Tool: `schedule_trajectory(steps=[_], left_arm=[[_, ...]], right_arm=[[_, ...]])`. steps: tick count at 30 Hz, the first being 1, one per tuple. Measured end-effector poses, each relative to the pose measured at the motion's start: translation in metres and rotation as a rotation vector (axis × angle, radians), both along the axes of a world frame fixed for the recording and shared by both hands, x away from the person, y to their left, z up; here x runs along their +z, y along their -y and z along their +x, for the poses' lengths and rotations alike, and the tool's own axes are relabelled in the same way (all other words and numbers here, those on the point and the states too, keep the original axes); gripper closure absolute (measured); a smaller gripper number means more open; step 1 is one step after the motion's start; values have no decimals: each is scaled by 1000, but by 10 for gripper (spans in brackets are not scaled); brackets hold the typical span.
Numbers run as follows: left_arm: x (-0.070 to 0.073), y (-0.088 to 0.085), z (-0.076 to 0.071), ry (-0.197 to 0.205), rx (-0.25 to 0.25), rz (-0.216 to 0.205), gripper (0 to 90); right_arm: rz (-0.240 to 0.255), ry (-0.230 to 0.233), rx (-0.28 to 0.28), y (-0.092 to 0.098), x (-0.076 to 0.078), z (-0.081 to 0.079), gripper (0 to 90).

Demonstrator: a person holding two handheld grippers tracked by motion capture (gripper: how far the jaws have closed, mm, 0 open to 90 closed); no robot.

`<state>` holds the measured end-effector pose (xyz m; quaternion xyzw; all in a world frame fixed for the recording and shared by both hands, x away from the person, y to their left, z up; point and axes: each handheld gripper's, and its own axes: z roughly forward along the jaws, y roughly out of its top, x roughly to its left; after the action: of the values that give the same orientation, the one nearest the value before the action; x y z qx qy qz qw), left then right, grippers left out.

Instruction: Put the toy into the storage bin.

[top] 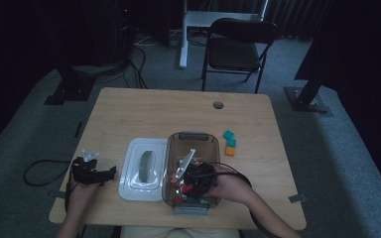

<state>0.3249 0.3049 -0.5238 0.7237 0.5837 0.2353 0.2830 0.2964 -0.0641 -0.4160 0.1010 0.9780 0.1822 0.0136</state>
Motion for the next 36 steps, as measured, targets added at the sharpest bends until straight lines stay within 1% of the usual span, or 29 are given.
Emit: schedule_trajectory(steps=[5,9,13,16,17,18,19,20,21,22,23,24,26,28,29,30,32,34,35,36], left_arm=[[0,0,0,0,0,0,9],[0,0,0,0,0,0,9],[0,0,0,0,0,0,9],[0,0,0,0,0,0,9],[0,0,0,0,0,0,9],[0,0,0,0,0,0,9],[0,0,0,0,0,0,9],[0,0,0,0,0,0,9],[0,0,0,0,0,0,9],[0,0,0,0,0,0,9],[0,0,0,0,0,0,9],[0,0,0,0,0,0,9],[0,0,0,-1,-1,0,9],[0,0,0,-1,-1,0,9],[0,0,0,-1,-1,0,9],[0,0,0,-2,-1,1,9],[0,0,0,-2,-1,1,9],[0,0,0,2,1,0,9],[0,0,0,2,1,0,9],[0,0,0,2,1,0,9]], right_arm=[[0,-9,-7,1,1,0,550],[16,-13,-17,3,3,-1,529],[53,-1,-39,13,12,-2,522],[96,14,-70,25,23,-1,510],[96,14,-70,25,23,-1,510],[126,36,-102,35,32,0,504],[126,36,-102,35,32,0,504],[151,55,-134,47,40,3,504],[160,64,-147,52,43,4,503],[171,71,-172,58,46,6,502],[171,71,-172,58,46,6,502],[190,99,-216,74,52,12,497],[196,116,-264,86,56,17,489],[218,124,-325,103,60,23,487],[229,123,-351,111,61,27,485],[238,121,-390,121,61,33,480],[243,115,-450,135,58,44,479],[249,106,-513,146,51,56,477],[249,106,-513,146,51,56,477],[241,97,-553,152,44,64,472]])
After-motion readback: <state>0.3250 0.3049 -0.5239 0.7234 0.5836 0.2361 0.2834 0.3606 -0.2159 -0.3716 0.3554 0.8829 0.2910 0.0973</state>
